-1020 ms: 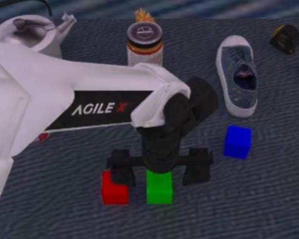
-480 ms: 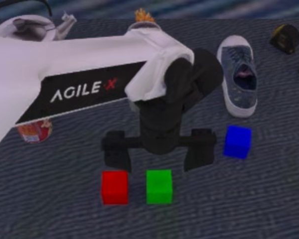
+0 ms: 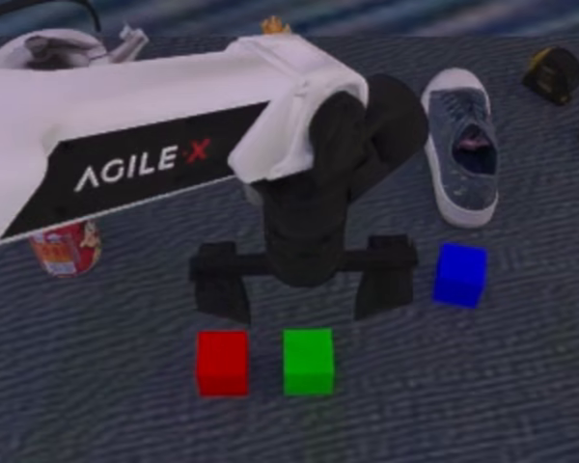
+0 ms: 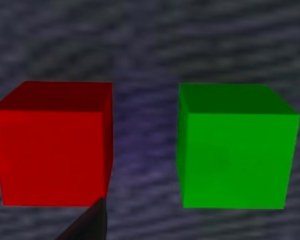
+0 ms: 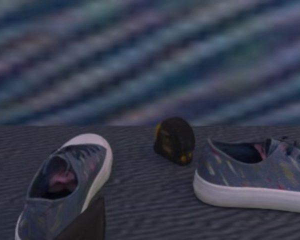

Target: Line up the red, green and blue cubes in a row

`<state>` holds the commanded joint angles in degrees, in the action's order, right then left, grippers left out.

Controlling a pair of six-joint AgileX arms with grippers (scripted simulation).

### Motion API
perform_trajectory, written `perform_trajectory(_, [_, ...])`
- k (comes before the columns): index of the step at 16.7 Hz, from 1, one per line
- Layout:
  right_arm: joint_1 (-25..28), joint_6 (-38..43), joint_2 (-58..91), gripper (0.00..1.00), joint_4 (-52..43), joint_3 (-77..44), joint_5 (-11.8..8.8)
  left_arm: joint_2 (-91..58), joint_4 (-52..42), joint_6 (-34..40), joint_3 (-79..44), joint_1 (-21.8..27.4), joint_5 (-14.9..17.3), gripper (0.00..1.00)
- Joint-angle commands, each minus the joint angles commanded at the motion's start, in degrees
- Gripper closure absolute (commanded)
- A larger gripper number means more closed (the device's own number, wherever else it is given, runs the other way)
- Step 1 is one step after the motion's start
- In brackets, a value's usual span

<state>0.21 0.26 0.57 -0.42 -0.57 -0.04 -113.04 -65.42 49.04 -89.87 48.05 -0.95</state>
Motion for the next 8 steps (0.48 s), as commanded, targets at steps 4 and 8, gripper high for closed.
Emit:
perform_trajectory(4, [2.3,3.4,8.0,0.0,-5.5,-7.8,-0.2,8.4,5.0,-1.0,7.8,-4.9,-0.3,0.0])
perform_trajectory(8, [6.2,9.4,25.3,0.0,-15.8,-22.8,-0.1,26.0,14.5,-4.6,22.1,-13.2,-0.6,0.0])
